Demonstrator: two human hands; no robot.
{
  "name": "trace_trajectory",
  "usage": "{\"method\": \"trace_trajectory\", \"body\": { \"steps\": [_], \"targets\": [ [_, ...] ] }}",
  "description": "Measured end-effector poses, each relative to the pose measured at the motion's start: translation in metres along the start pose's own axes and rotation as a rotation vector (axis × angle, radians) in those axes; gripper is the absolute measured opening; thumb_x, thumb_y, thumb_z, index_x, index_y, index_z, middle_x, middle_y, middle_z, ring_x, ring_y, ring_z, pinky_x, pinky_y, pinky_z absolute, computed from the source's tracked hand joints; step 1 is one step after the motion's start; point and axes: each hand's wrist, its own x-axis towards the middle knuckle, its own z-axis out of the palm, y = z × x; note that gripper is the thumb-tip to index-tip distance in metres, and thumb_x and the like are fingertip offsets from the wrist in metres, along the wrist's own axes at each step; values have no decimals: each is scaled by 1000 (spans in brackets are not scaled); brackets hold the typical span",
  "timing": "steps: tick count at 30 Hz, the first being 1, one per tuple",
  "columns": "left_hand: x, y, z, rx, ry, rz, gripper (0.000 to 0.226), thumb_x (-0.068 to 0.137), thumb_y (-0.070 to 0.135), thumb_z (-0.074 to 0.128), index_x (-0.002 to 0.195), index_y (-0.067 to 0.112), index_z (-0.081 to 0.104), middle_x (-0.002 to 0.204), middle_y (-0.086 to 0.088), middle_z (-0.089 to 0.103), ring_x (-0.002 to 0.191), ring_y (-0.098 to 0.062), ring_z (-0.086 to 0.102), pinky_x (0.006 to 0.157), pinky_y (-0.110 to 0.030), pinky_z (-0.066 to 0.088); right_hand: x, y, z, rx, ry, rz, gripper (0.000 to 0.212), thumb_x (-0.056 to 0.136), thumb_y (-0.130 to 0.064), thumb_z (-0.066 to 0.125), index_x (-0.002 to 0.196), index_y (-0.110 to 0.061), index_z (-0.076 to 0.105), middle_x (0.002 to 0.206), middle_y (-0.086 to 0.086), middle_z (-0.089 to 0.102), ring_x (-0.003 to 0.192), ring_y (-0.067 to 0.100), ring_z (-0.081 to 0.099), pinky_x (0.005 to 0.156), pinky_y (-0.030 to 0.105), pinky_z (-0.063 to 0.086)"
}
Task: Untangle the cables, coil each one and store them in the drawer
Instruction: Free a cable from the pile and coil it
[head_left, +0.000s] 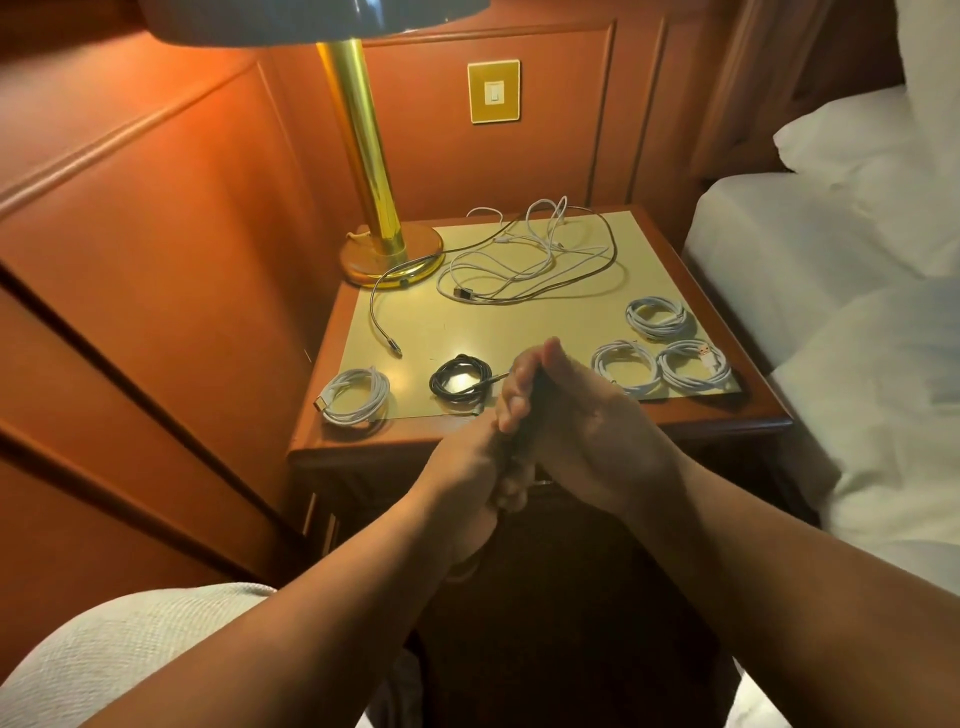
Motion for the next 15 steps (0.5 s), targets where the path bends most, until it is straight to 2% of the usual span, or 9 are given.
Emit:
{"method": "trace_trajectory", "body": {
  "steps": [2, 4, 6, 8, 10, 12, 13, 15],
  "targets": [
    [0, 3, 0, 22, -52, -48, 39, 105, 45, 39, 86, 13, 50, 64, 1, 40, 50, -9, 28, 50, -25, 21, 1, -3, -2, -285, 44, -89, 45, 104, -39, 31, 90, -3, 55, 81, 16, 53, 80, 28, 52, 79, 40, 42],
    [-1, 6, -1, 79, -93, -60, 39, 107, 39, 33, 80, 15, 49, 62, 2, 40, 50, -9, 27, 50, -25, 22, 2, -1, -2, -644, 126, -178, 41, 104, -35, 37, 88, -5, 58, 80, 11, 59, 78, 24, 58, 74, 40, 48],
    [-3, 8, -1, 182, -115, -67, 38, 108, 34, 34, 79, 15, 50, 58, 3, 40, 50, -10, 29, 51, -25, 25, 2, 6, -1, -1034, 182, -271, 32, 105, -30, 40, 85, -13, 58, 76, -2, 60, 74, 9, 61, 69, 25, 50],
    [-7, 8, 1, 283, -123, -68, 36, 107, 30, 37, 78, 13, 50, 55, 6, 44, 49, -8, 34, 50, -22, 30, 3, 13, -3, -1311, 185, -318, 27, 104, -34, 37, 87, -22, 54, 74, -15, 55, 69, -2, 57, 66, 11, 42],
    [-9, 11, 2, 400, -124, -15, 30, 102, 35, 49, 79, 17, 57, 57, 10, 53, 51, -6, 45, 52, -18, 34, 3, 16, -8, -1517, 228, -328, 36, 104, -41, 32, 94, -18, 58, 79, -10, 59, 70, -4, 53, 68, 9, 36],
    [-8, 15, 0, 603, -98, 118, 19, 98, 35, 58, 82, 27, 64, 70, 14, 66, 65, -1, 62, 58, -13, 43, 0, 11, -8, -1653, 271, -265, 42, 106, -41, 30, 99, -12, 60, 86, 1, 65, 76, 8, 58, 70, 17, 37],
    [-6, 15, -3, 760, -57, 212, 18, 99, 29, 59, 82, 32, 63, 73, 14, 67, 70, 1, 64, 59, -11, 45, -1, 8, -6, -1660, 268, -169, 41, 106, -41, 28, 96, -14, 57, 84, 1, 64, 74, 11, 58, 68, 21, 38],
    [-3, 10, -10, 1128, 52, 474, 31, 100, 20, 56, 74, 35, 50, 66, 18, 56, 59, -4, 57, 53, -13, 41, -3, 2, 0, -1580, 259, 57, 37, 104, -47, 25, 85, -23, 46, 77, -5, 54, 68, 9, 52, 62, 26, 37]
  ]
}}
